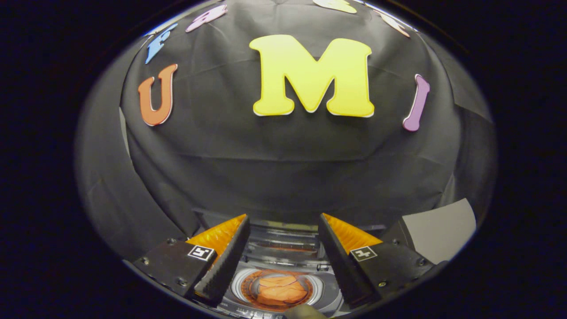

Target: Put the clothes into the washing machine and then close the washing machine lid.

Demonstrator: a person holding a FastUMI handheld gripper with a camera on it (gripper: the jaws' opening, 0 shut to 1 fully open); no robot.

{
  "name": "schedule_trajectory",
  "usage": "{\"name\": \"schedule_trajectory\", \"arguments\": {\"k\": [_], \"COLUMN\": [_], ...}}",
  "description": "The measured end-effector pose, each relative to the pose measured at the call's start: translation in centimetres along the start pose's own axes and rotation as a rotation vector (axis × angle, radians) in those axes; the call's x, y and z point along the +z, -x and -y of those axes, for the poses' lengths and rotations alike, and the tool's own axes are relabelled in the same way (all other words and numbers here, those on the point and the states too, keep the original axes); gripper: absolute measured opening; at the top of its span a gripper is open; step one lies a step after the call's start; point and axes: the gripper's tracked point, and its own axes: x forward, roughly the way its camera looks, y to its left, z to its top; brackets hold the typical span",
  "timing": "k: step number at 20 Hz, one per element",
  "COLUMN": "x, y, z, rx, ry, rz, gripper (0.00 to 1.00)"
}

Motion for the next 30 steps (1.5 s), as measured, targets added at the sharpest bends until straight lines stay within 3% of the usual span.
{"name": "schedule_trajectory", "arguments": {"k": [6, 18, 30], "x": [1.5, -2.8, -3.1], "y": [-2.9, -8.4, -7.1], "z": [0.2, 0.8, 0.6], "rx": [-0.055, -0.105, -0.133], "ry": [-0.009, -0.075, -0.044], "rz": [0.003, -0.141, -0.015], "gripper": [0.97, 0.97, 0.98]}}
